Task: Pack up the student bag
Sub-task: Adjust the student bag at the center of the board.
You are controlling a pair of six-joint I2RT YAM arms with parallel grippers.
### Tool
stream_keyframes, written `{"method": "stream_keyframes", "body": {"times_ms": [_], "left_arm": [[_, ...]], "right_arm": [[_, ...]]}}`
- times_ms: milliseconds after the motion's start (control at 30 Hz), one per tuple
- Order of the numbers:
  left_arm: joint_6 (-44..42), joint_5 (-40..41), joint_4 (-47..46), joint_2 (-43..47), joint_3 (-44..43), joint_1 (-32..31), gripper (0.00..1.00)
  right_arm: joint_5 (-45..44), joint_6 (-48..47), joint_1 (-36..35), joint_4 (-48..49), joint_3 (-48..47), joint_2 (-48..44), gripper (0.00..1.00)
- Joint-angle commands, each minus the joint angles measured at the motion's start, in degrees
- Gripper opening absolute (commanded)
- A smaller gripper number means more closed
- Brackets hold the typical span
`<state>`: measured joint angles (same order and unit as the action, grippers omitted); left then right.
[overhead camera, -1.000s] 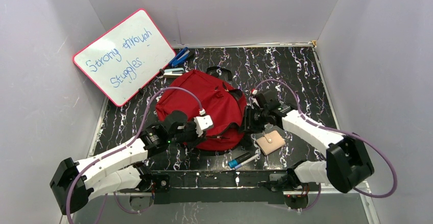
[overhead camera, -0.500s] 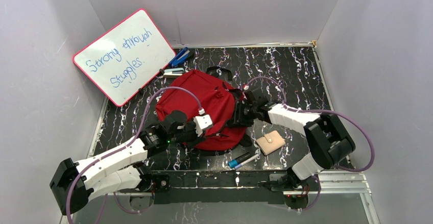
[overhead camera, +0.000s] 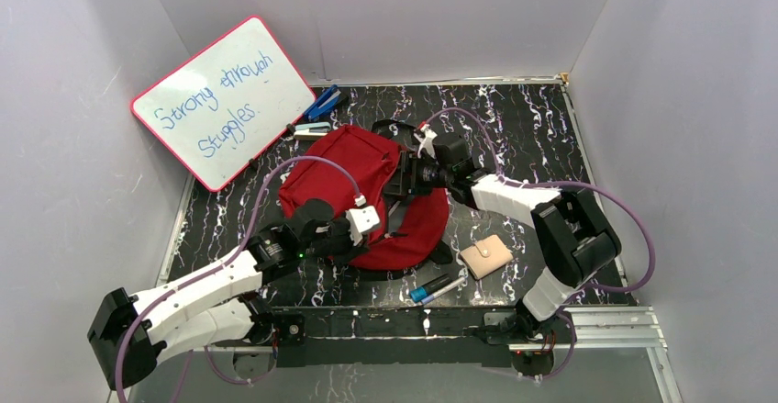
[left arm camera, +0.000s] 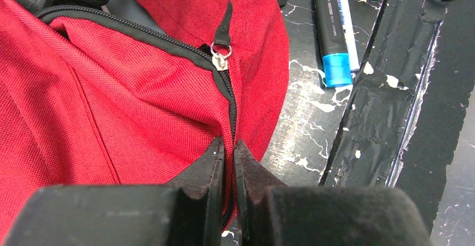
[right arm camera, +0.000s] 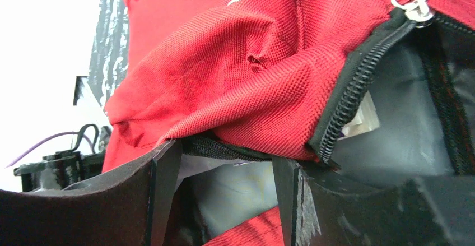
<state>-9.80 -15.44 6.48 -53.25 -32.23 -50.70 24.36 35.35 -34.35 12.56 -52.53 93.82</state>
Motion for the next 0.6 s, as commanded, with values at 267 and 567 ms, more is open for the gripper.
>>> {"method": "stream_keyframes", "body": {"times_ms": [267, 567], "left_arm": [[0.24, 1.92, 0.29, -1.14, 0.04, 0.04, 0.00], [0.14, 0.96, -0.33, -0.80, 0.53, 0.07, 0.00]], "right_arm": [[-30.58, -5.94, -0.02, -22.68, -1.23, -12.62, 0.73], [-39.15, -0.09, -0.02, -30.50, -2.12, -13.69, 0.80]]}}
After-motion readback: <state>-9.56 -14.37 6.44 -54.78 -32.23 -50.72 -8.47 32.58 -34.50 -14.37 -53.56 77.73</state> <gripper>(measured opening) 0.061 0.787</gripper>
